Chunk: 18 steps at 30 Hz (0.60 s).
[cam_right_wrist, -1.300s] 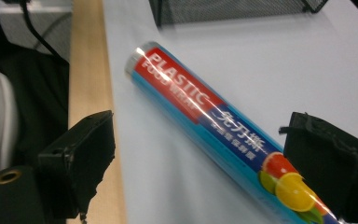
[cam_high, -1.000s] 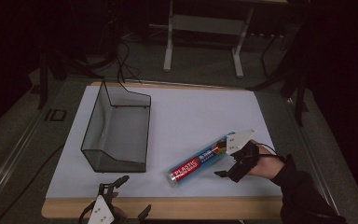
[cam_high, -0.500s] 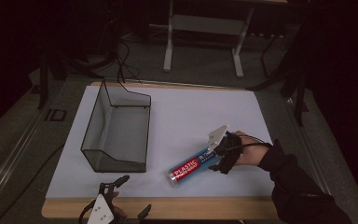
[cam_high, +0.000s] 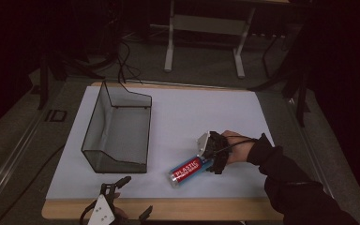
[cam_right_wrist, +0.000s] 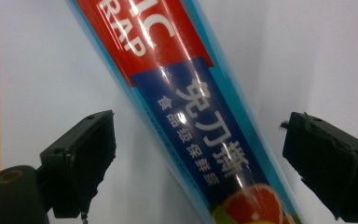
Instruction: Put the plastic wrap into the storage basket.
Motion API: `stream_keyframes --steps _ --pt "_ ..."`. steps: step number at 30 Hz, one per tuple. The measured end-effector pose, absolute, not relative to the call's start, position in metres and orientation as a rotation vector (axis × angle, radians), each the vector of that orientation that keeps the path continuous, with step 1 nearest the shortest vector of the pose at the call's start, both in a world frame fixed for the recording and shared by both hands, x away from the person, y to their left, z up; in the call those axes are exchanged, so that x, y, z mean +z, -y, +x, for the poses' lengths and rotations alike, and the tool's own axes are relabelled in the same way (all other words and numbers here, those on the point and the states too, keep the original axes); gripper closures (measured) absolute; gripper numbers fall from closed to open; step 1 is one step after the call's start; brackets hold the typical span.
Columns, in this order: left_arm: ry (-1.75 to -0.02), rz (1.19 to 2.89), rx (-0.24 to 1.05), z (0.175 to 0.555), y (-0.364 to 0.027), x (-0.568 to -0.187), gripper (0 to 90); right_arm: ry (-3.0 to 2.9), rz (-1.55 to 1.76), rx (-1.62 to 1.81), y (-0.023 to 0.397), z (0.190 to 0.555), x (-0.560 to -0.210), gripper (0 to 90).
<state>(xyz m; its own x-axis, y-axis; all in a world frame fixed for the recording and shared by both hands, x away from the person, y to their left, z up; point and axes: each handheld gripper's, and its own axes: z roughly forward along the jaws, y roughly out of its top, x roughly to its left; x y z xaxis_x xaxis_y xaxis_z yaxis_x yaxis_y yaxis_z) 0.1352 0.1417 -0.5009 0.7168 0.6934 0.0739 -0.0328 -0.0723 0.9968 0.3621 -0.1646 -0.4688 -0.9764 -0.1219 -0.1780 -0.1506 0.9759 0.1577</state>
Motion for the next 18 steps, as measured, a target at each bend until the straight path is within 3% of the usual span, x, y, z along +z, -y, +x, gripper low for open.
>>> stream_keyframes --steps 8,18 --pt "-0.560 1.546 0.651 0.135 -0.141 -0.501 1.4 -2.970 -0.294 0.131 0.151 0.366 -0.489 9.4" --pt "-0.562 1.548 0.652 0.136 -0.141 -0.502 1.4 -2.925 -0.404 0.061 0.146 0.369 -0.504 17.6"
